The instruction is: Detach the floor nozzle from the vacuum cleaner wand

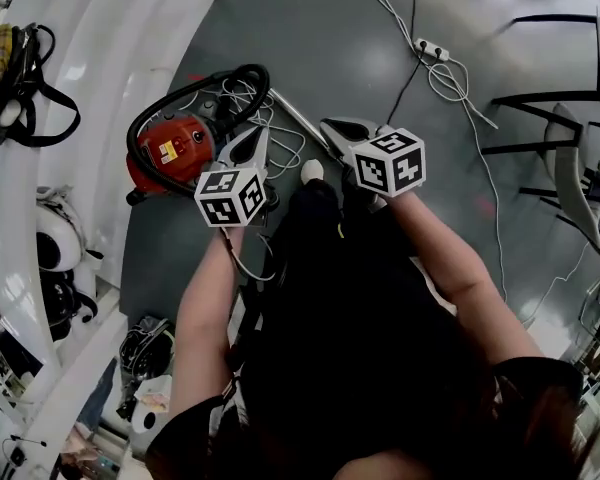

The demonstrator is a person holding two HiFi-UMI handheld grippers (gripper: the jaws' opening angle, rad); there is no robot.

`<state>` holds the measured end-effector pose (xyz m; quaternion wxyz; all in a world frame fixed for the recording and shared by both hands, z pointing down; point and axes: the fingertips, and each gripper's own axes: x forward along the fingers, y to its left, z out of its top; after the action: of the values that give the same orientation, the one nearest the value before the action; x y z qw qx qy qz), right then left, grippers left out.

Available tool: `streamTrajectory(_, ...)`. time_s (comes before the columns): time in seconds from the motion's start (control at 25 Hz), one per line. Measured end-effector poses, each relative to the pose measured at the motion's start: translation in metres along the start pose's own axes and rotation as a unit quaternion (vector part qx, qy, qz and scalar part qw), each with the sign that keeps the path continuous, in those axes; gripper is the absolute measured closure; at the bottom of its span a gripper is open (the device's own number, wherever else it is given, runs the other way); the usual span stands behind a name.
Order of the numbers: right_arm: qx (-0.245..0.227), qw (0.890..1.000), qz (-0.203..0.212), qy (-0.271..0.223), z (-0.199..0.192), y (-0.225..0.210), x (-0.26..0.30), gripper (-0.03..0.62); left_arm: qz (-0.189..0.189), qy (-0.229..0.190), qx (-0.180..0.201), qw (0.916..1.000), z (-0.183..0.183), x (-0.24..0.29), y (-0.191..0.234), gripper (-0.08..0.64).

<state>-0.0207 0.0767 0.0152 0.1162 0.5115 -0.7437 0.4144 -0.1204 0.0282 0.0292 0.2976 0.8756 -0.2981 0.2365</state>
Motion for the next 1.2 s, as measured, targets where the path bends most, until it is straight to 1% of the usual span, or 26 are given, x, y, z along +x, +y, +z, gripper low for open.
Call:
streamTrajectory(0.08,-0.012,1.000,0.007,0.007,0.007,0.000,0.009,0.595,0.002,-0.001,-0.009,1.0000,0.002,0.003,0.002,0.551)
streamTrajectory(0.2,-0.031,0.999,0.016,0.019,0.015,0.002,0.026,0.595,0.008,-0.013,-0.036,0.9992,0.004,0.006,0.006,0.551)
streamTrajectory(0.32,-0.044,0.998,0.035,0.035,0.015,0.003,0.040,0.595,0.020,-0.018,-0.046,0.9986,0.002,0.014,0.011,0.551)
streamTrajectory(0.56,-0.071,0.992,0.064,0.082,0.015,-0.022,0.066,0.595,0.054,-0.017,-0.079,0.9953,-0.006,0.039,0.018,0.551)
streamTrajectory(0.68,-0.094,0.988,0.072,0.101,0.020,-0.045,0.073,0.595,0.072,-0.010,-0.101,0.9922,-0.017,0.065,0.018,0.551)
streamTrajectory(0.84,-0.117,0.983,0.083,0.116,0.030,-0.091,0.079,0.595,0.089,-0.008,-0.105,0.9904,-0.025,0.115,0.012,0.551)
streamTrajectory(1.04,-0.125,0.976,0.100,0.145,0.038,-0.153,0.107,0.595,0.135,-0.023,-0.130,0.9821,-0.024,0.175,0.018,0.551)
streamTrajectory(1.12,-0.129,0.974,0.107,0.150,0.040,-0.173,0.123,0.595,0.139,-0.026,-0.131,0.9812,-0.022,0.197,0.021,0.551)
streamTrajectory(1.2,-0.130,0.973,0.115,0.150,0.040,-0.189,0.139,0.595,0.137,-0.032,-0.141,0.9799,-0.022,0.217,0.024,0.551)
